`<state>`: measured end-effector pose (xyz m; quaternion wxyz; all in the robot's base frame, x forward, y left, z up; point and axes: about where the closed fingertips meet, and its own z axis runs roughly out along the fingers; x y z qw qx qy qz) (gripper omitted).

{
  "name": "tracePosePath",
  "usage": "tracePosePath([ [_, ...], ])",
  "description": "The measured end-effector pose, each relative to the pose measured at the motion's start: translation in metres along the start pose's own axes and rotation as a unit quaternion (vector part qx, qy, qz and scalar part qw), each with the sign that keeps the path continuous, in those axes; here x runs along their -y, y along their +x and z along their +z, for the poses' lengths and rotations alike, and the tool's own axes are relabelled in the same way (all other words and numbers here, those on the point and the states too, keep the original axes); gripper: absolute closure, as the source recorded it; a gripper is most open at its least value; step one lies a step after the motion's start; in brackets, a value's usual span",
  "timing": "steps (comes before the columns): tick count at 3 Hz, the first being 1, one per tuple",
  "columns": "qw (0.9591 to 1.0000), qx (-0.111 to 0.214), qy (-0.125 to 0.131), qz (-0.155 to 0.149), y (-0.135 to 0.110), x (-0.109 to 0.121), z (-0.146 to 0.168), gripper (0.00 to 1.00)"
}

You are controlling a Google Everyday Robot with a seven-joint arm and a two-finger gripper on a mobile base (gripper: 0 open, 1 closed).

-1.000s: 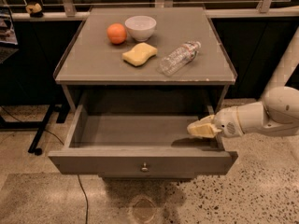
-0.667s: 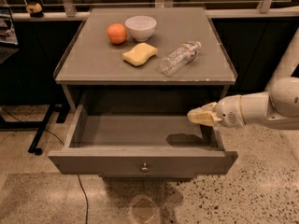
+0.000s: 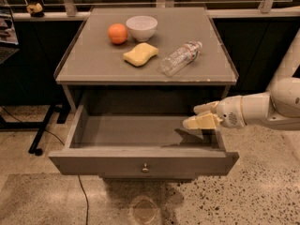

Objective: Open top drawer

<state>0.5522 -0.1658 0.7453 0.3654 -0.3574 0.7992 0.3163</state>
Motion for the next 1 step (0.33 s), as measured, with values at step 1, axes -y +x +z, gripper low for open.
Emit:
tracePosePath([
  [1, 1.0, 0.0, 0.0, 0.0, 0.0, 0.0, 0.0, 0.0],
])
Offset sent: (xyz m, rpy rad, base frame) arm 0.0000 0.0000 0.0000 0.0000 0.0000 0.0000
